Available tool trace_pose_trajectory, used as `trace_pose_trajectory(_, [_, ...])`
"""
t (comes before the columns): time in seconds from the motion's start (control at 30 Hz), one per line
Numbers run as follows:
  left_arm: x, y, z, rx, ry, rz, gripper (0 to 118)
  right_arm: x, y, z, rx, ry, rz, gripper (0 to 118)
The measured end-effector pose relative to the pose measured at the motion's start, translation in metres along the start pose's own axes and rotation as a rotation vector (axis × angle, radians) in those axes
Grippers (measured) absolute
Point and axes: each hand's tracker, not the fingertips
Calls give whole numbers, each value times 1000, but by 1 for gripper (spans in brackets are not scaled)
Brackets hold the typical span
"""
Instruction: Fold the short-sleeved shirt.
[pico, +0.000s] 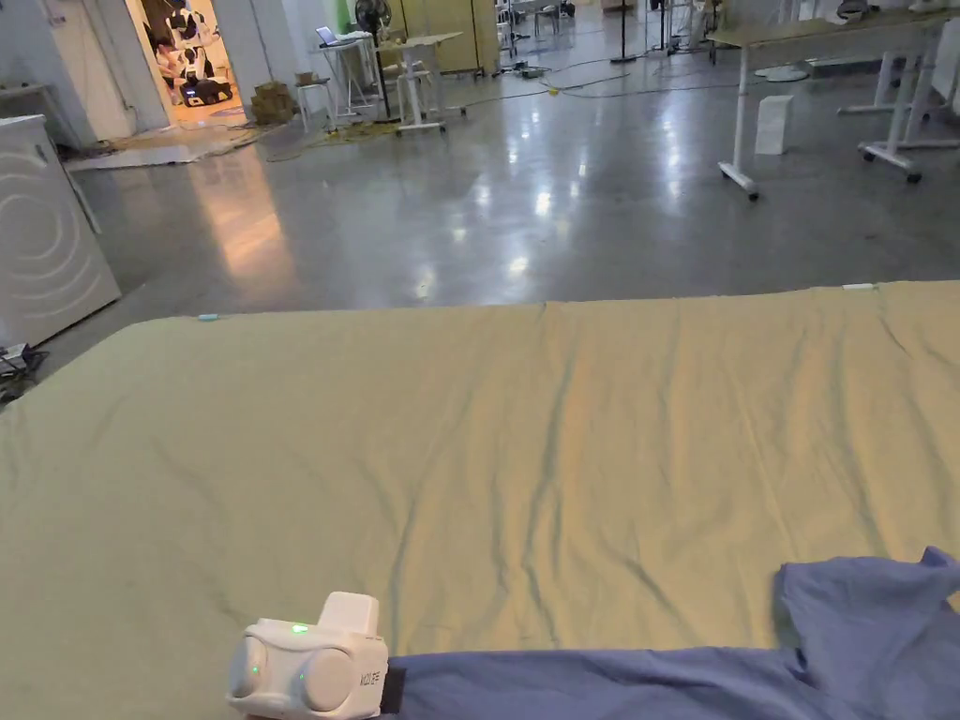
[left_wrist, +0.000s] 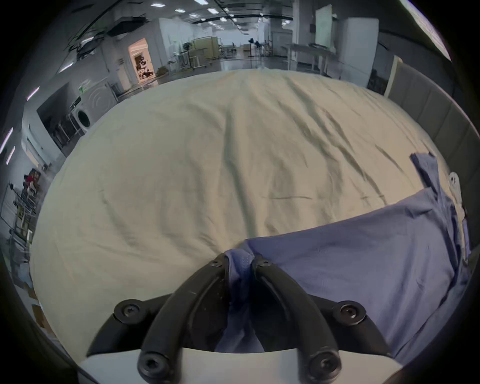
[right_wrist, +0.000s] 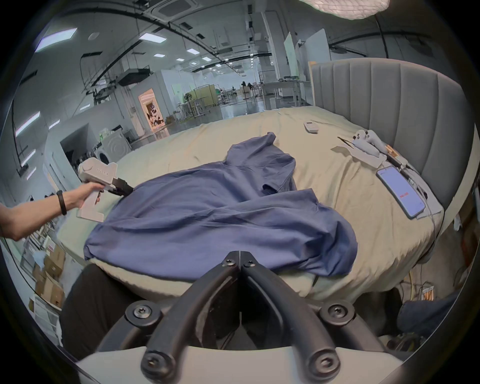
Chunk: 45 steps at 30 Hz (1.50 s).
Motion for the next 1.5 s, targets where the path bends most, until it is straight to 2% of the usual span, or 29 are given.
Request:
trace_pose_trajectory(0.13, [-11,0,-21,-28,-12,36,14,9,24,-17,35,0,69,0])
trace_pose_trajectory(0.23, [-18,-4,-22,-22,-43,17,14,21,63,-43,78,20,96,8])
trace_pose_trajectory(0.27, [-24,0,-28,-24,-49,51,13,27,79,-58,90,22,100,18])
trace_pose_trajectory(0.33, [-28,2,-31,-34,-43,194,13,39,111,-91,94,23,97,62])
trace_pose_trajectory(0.37, [-28,3,-32,-38,-37,171,13,45,129,-110,86,25,93,66])
trace_pose_trajectory(0.47, [-10,6,-29,-54,-3,11,13,64,183,-171,-52,72,64,65])
trace_pose_trajectory(0.53, [-4,7,-20,-65,-9,16,13,78,206,-209,-98,132,29,65])
trace_pose_trajectory(0.57, [-5,8,-17,-79,-20,32,13,90,216,-231,-140,123,8,65])
trace_pose_trajectory(0.63, [-10,12,-16,-110,-53,42,13,100,230,-265,-238,31,-10,65])
trace_pose_trajectory(0.73, [-25,27,-30,-163,-72,82,13,109,235,-300,-324,-108,29,64])
trace_pose_trajectory(0.77, [-23,29,-32,-173,-68,81,13,109,234,-308,-362,-141,50,57])
trace_pose_trajectory(0.8, [-25,33,-42,-183,-57,70,13,107,231,-316,-400,-163,73,39])
trace_pose_trajectory(0.83, [-24,36,-45,-194,-45,60,13,101,225,-320,-419,-153,86,6])
trace_pose_trajectory(0.87, [-23,38,-46,-202,-36,53,13,97,220,-321,-422,-129,95,2])
trace_pose_trajectory(0.93, [-22,42,-49,-210,-25,22,13,86,213,-322,-406,-152,111,1])
trace_pose_trajectory(1.0, [-6,30,-33,-207,-24,18,13,88,209,-334,-397,-165,173,1])
trace_pose_trajectory(1.07, [-15,29,-40,-197,-29,21,13,95,214,-333,-397,-155,159,0])
trace_pose_trajectory(1.17, [-29,25,-40,-156,-70,68,11,98,222,-310,-310,-116,54,0])
trace_pose_trajectory(1.23, [-36,15,-14,-58,-140,115,11,103,226,-284,-241,-73,6,0])
trace_pose_trajectory(1.3, [-50,1,19,67,-143,171,9,107,228,-252,-176,-56,11,0])
trace_pose_trajectory(1.4, [-77,-25,73,160,-293,263,9,107,222,-190,-88,-31,-13,0])
trace_pose_trajectory(1.5, [-95,-71,134,228,-347,225,9,112,201,-132,-16,-16,-62,0])
